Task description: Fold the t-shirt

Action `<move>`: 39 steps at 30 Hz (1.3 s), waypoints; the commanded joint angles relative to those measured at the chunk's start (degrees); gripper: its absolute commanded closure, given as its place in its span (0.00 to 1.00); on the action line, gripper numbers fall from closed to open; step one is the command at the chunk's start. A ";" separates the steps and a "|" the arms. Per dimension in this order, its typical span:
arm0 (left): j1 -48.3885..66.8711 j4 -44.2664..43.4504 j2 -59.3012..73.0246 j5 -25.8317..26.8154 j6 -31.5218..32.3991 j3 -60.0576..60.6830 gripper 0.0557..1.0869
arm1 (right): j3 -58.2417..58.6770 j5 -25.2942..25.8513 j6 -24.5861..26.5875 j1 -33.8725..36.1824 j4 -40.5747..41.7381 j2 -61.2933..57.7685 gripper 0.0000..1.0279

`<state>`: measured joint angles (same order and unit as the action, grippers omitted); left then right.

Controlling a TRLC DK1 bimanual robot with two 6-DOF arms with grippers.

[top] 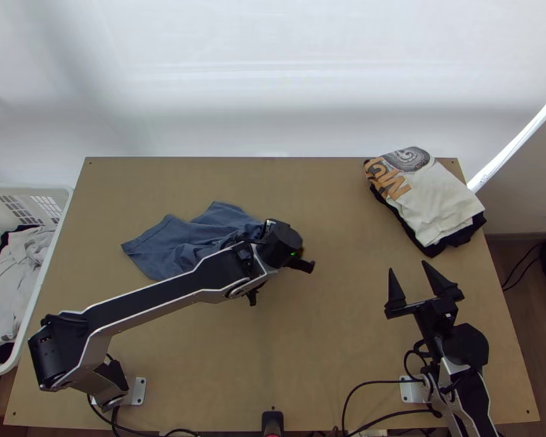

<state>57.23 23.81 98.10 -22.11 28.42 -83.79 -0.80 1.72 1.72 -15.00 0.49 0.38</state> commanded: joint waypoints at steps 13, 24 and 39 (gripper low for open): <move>-15.31 6.95 -9.42 5.50 -6.89 -6.65 0.04 | 0.36 0.66 -0.40 -0.64 -0.93 -0.12 0.05; -31.92 9.94 -28.58 5.50 -16.74 7.76 0.04 | 0.36 0.66 -0.40 -0.64 -0.93 -0.12 0.05; -54.07 21.54 -48.71 15.43 -20.25 24.37 0.04 | 0.36 0.66 -0.40 -0.64 -0.93 -0.12 0.05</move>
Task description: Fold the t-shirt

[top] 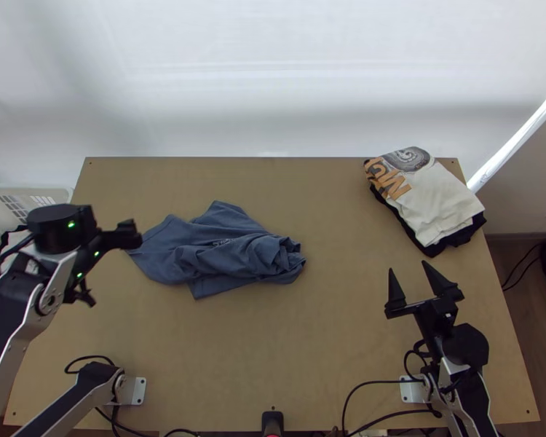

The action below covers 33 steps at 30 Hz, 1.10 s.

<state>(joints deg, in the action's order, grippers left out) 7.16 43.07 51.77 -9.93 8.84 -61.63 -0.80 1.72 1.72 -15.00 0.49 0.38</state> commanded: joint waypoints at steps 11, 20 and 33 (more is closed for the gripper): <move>-15.16 10.19 -3.96 7.12 -0.14 4.41 0.04 | 0.36 0.66 -6.99 -4.07 -0.93 -0.12 0.05; -15.60 4.30 0.00 7.74 -0.32 6.08 0.04 | 0.18 -0.22 -13.76 -9.25 -1.63 -0.12 0.05; -14.72 -8.35 3.25 11.69 -0.23 11.62 0.04 | 0.09 -0.49 -10.33 -7.58 -1.81 -1.70 0.05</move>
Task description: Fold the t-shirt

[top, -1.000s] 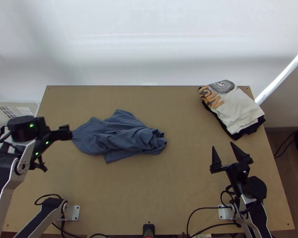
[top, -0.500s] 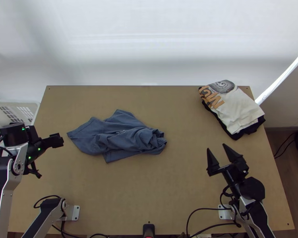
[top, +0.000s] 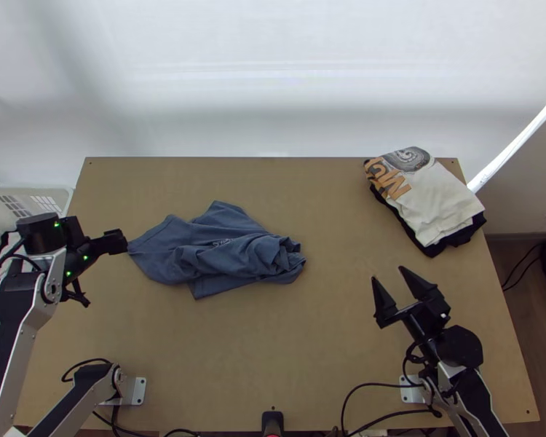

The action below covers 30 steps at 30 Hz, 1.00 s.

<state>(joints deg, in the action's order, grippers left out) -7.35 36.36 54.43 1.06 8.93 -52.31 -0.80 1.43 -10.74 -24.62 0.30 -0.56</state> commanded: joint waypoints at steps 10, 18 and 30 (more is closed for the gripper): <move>-0.20 -8.59 2.61 0.70 -0.49 5.82 0.04 | -14.32 -1.70 6.88 -0.78 -2.40 -23.79 0.05; -1.70 -13.33 5.24 0.61 -0.23 6.70 0.04 | -41.83 -2.49 13.38 -10.80 -7.50 -57.71 0.05; -8.55 -7.71 7.97 0.70 -6.99 6.96 0.05 | -68.28 -2.31 9.25 -24.51 -12.07 -85.84 0.09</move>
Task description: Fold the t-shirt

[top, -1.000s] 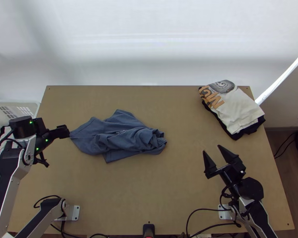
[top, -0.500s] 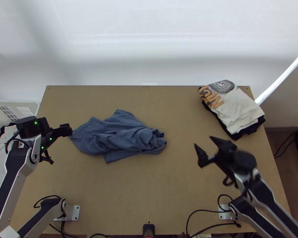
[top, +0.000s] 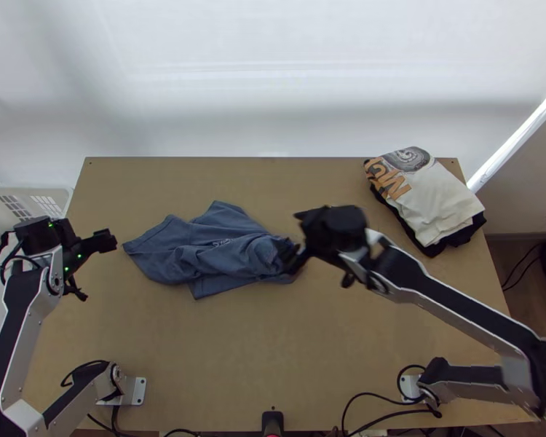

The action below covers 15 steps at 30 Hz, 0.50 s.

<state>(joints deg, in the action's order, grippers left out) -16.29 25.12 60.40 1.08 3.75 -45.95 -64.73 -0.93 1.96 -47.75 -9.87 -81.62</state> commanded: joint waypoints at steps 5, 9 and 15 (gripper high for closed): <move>6.89 16.18 9.82 8.94 6.53 -3.44 0.05 | -11.30 0.05 -12.85 -1.91 -6.13 -10.84 0.09; 12.43 14.87 12.37 10.08 9.70 -2.30 0.05 | -16.57 0.05 -17.51 -2.79 -11.49 -13.30 0.09; 15.06 19.88 18.00 14.74 14.62 -7.13 0.12 | -16.75 0.14 -18.04 -3.67 -12.10 -13.03 0.09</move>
<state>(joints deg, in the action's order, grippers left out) -1.78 42.30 77.08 13.45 15.35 -50.00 -80.68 -0.93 -13.98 -50.89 -21.12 -94.24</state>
